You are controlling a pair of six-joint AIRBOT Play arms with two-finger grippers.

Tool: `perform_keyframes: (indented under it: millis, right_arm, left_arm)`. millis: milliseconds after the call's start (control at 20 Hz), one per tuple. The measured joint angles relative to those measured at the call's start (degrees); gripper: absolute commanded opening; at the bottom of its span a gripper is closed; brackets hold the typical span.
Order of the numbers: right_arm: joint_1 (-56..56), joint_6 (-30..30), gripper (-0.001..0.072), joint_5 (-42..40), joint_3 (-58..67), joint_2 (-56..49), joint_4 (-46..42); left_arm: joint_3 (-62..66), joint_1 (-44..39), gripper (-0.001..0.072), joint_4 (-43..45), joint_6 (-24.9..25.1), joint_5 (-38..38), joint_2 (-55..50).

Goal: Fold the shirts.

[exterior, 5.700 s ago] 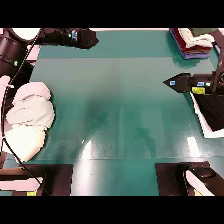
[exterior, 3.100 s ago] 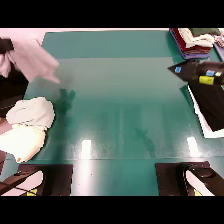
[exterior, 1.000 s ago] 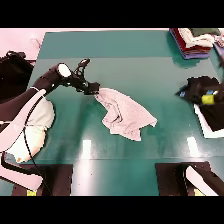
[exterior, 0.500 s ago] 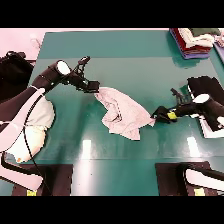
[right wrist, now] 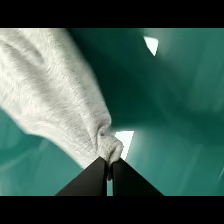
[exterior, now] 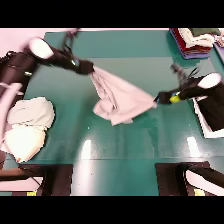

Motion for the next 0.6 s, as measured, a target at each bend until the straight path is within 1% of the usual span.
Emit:
perform_keyframes:
  millis: [200, 350, 450, 600]
  right_arm:
    - [-3.3, 0.46, 0.0017, 5.33, 14.88, 9.7, -0.85]
    - [-4.52, 1.33, 0.0017, 7.41, 22.12, 13.79, -1.01]
    - [-4.92, 2.25, 0.0017, 8.26, 23.56, 15.08, -1.22]
    - [-5.16, 3.34, 0.0017, 9.11, 20.28, 15.89, -1.33]
  left_arm:
    - [8.0, -0.07, 0.0024, 1.31, 1.51, -1.01, 11.67]
    - [10.19, -1.49, 0.0023, 2.32, 1.92, -2.21, 16.83]
    - [10.14, -3.5, 0.0024, 3.65, 2.08, -4.33, 17.88]
    - [6.54, -6.75, 0.0024, 5.2, 2.12, -7.74, 16.94]
